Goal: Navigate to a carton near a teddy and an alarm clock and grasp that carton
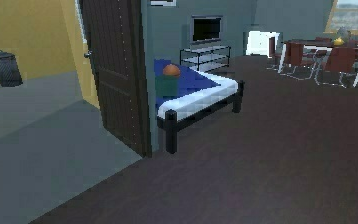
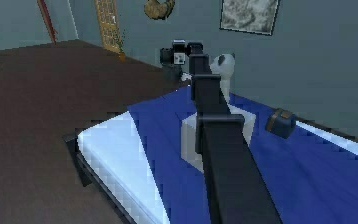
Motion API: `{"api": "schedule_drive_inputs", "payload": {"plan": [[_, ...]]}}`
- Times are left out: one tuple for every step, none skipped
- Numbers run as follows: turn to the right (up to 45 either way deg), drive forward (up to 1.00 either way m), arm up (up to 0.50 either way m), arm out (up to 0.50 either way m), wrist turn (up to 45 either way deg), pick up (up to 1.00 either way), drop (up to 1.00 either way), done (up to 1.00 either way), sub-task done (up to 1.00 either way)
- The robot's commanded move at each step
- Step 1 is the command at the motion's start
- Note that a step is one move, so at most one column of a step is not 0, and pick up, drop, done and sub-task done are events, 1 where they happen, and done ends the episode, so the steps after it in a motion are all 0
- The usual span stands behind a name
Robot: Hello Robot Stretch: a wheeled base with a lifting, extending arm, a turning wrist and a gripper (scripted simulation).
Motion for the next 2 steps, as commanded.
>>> {"api": "schedule_drive_inputs", "payload": {"plan": [[0.0, 0.00, -0.24, 0.00, 0.0, 0.00, 0.00, 0.00, 0.00], [0.0, 0.00, 0.00, 0.00, 0.0, 1.00, 0.00, 0.00, 0.00]]}}
